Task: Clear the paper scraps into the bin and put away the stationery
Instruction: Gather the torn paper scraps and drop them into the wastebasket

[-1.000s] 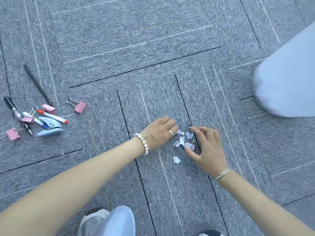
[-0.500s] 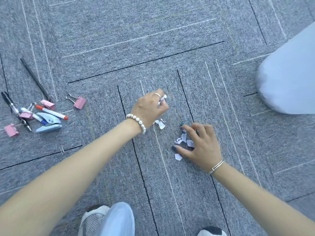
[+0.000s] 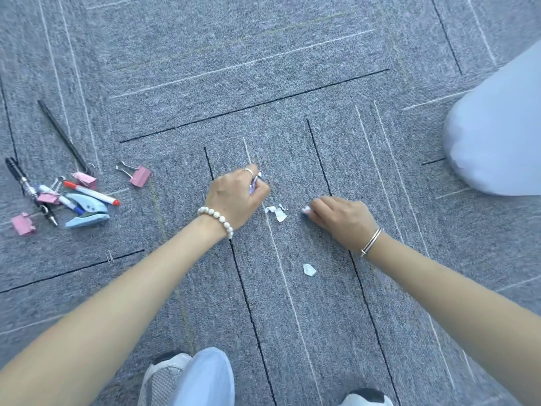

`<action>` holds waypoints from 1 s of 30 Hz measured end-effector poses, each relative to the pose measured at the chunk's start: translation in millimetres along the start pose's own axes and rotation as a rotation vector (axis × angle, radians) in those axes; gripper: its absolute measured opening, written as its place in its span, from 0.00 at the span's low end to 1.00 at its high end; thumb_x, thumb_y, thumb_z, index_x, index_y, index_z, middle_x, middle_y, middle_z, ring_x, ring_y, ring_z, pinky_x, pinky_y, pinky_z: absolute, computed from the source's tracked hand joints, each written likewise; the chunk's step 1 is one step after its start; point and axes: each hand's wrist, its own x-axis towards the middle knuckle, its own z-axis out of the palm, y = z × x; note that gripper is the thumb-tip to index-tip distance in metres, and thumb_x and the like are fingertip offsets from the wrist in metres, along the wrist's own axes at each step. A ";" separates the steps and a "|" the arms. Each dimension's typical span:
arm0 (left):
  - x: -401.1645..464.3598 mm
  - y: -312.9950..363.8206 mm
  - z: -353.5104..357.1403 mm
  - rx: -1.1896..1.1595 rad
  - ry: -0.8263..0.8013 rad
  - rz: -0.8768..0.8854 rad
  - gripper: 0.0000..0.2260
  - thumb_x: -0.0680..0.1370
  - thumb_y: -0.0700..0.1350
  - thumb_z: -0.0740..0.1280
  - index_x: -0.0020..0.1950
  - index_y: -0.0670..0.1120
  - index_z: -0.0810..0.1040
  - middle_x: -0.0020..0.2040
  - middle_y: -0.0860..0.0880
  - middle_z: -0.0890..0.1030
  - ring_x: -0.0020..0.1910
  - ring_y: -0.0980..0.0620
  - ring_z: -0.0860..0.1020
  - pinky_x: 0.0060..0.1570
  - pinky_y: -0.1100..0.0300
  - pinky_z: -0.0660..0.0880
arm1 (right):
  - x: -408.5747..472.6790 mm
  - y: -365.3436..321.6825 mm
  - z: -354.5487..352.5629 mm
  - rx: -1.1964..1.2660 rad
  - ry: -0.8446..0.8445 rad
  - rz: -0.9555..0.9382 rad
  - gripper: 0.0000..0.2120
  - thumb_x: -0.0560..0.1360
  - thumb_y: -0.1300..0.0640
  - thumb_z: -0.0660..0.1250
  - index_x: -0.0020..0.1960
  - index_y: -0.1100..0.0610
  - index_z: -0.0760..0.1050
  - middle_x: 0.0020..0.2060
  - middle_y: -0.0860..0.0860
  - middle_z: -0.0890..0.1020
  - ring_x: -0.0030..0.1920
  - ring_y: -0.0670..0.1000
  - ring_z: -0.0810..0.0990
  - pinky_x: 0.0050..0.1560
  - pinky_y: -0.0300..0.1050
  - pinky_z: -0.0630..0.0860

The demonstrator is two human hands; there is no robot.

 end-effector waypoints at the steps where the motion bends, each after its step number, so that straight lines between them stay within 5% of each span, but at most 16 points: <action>1: 0.2 0.6 -0.8 -0.007 0.001 0.001 0.15 0.73 0.51 0.47 0.35 0.45 0.68 0.23 0.56 0.61 0.19 0.60 0.59 0.20 0.69 0.54 | 2.5 1.4 0.5 0.009 -0.001 0.003 0.19 0.79 0.50 0.49 0.37 0.57 0.71 0.24 0.48 0.73 0.20 0.46 0.69 0.14 0.36 0.63; 4: 1.1 1.8 -2.4 -0.024 -0.001 0.007 0.15 0.73 0.51 0.47 0.35 0.45 0.67 0.23 0.56 0.61 0.19 0.60 0.59 0.20 0.69 0.54 | 6.7 -4.7 -4.6 0.111 0.042 0.194 0.23 0.79 0.48 0.44 0.36 0.59 0.68 0.22 0.46 0.68 0.18 0.46 0.63 0.15 0.34 0.57; 7: 1.3 0.2 -1.6 -0.043 -0.008 0.010 0.15 0.72 0.51 0.47 0.35 0.45 0.67 0.23 0.56 0.62 0.19 0.59 0.59 0.20 0.69 0.54 | 3.2 -5.1 -2.7 0.399 0.090 0.590 0.16 0.79 0.51 0.51 0.39 0.60 0.68 0.24 0.45 0.66 0.22 0.45 0.63 0.22 0.38 0.59; 9: 1.4 -2.0 0.9 -0.035 -0.011 0.005 0.17 0.72 0.51 0.47 0.36 0.43 0.70 0.23 0.56 0.62 0.19 0.59 0.61 0.19 0.69 0.55 | -5.5 -9.0 -4.6 0.457 0.126 0.649 0.13 0.79 0.53 0.53 0.39 0.58 0.66 0.24 0.45 0.65 0.23 0.45 0.62 0.23 0.39 0.58; 14: 3.5 -1.6 5.1 -0.007 -0.042 0.012 0.20 0.72 0.52 0.46 0.39 0.41 0.72 0.24 0.56 0.62 0.20 0.59 0.61 0.19 0.69 0.55 | -27.5 -31.8 -1.8 0.443 0.050 0.527 0.13 0.76 0.51 0.54 0.36 0.56 0.65 0.24 0.45 0.65 0.23 0.45 0.62 0.23 0.34 0.56; 22: 1.6 -0.9 4.5 -0.009 -0.052 0.010 0.15 0.74 0.47 0.51 0.39 0.40 0.73 0.24 0.56 0.62 0.21 0.60 0.60 0.21 0.69 0.55 | -63.5 -56.5 25.3 0.242 0.163 -0.057 0.11 0.74 0.50 0.61 0.37 0.55 0.64 0.26 0.49 0.73 0.24 0.45 0.67 0.18 0.32 0.65; 30: 0.1 -6.5 2.6 0.053 -0.096 -0.022 0.08 0.76 0.41 0.58 0.42 0.39 0.74 0.25 0.56 0.62 0.21 0.60 0.61 0.21 0.68 0.56 | -60.5 -65.7 22.7 -0.022 0.149 0.038 0.17 0.72 0.39 0.56 0.45 0.53 0.66 0.26 0.46 0.74 0.24 0.45 0.70 0.16 0.36 0.63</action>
